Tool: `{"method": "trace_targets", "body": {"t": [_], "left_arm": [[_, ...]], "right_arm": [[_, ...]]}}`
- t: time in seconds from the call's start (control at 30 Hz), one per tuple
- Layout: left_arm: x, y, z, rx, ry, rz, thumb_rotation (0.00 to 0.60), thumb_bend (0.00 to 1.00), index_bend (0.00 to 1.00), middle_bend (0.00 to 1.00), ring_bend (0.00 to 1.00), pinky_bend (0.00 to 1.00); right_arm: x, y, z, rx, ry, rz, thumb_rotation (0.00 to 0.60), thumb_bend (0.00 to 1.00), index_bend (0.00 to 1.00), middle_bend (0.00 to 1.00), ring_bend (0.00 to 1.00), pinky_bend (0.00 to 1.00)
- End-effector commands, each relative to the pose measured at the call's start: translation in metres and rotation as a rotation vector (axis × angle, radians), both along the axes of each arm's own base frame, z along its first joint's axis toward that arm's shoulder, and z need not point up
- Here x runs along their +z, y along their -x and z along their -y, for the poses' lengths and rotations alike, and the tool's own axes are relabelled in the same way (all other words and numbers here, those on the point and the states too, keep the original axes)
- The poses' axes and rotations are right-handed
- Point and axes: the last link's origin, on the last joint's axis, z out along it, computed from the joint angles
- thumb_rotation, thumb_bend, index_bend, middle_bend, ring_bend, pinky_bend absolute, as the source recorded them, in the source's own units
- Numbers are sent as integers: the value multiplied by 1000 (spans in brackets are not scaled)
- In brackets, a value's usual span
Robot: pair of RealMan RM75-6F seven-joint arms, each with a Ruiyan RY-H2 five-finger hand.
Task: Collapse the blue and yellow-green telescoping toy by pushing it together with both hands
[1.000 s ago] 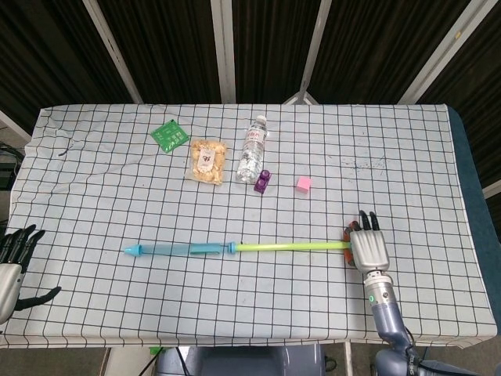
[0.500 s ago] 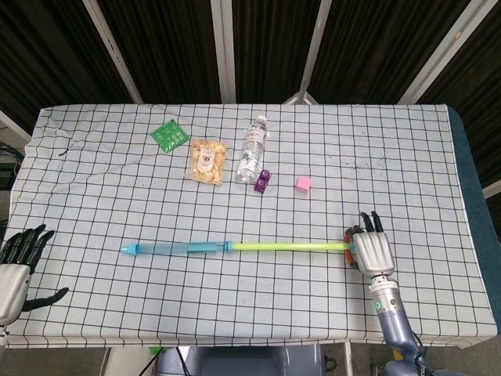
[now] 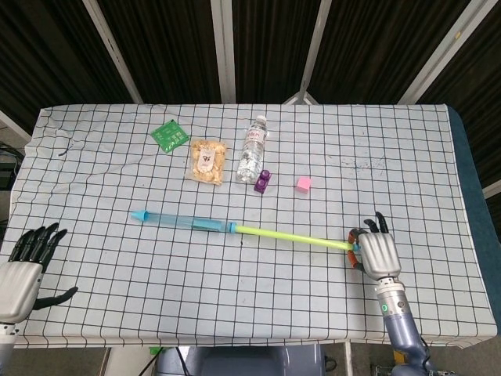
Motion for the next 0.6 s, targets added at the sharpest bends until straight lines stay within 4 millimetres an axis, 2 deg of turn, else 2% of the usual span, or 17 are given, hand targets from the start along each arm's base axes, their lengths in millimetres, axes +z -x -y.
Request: {"method": "trace_targets", "body": {"t": [0.03,0.17,0.33,0.4,0.5,0.6], "left_arm": [[-5,-12,-17,-8,44,-45,600,127,72,28,0,0],[-11,-28,-42,-14,87,-68,600,133,90,66,0,0],[-21,-52,-80,-33,106,-122,600,203,147,114,0,0],[-28,-62,-98,-45,112,-153,600,211,148,117,0,0],[-35,-69,-114,-56,126,-190,600,215,146,123,0,0],[-51,-80,-137,-79,151,-265,600,227,152,160,0,0]], "right_arm": [[0,1,0,-2,-7,1,600,459,787,568,211,0],[0,3,1,-3,-19,3,600,459,791,569,211,0],[-1,6,2,10,-28,-15,600,458,796,570,211,0],[-1,7,2,12,-32,-18,600,458,796,571,211,0],[-1,9,2,12,-36,-19,600,458,798,571,211,0],[-1,11,3,27,-40,-38,600,458,803,572,211,0]]}}
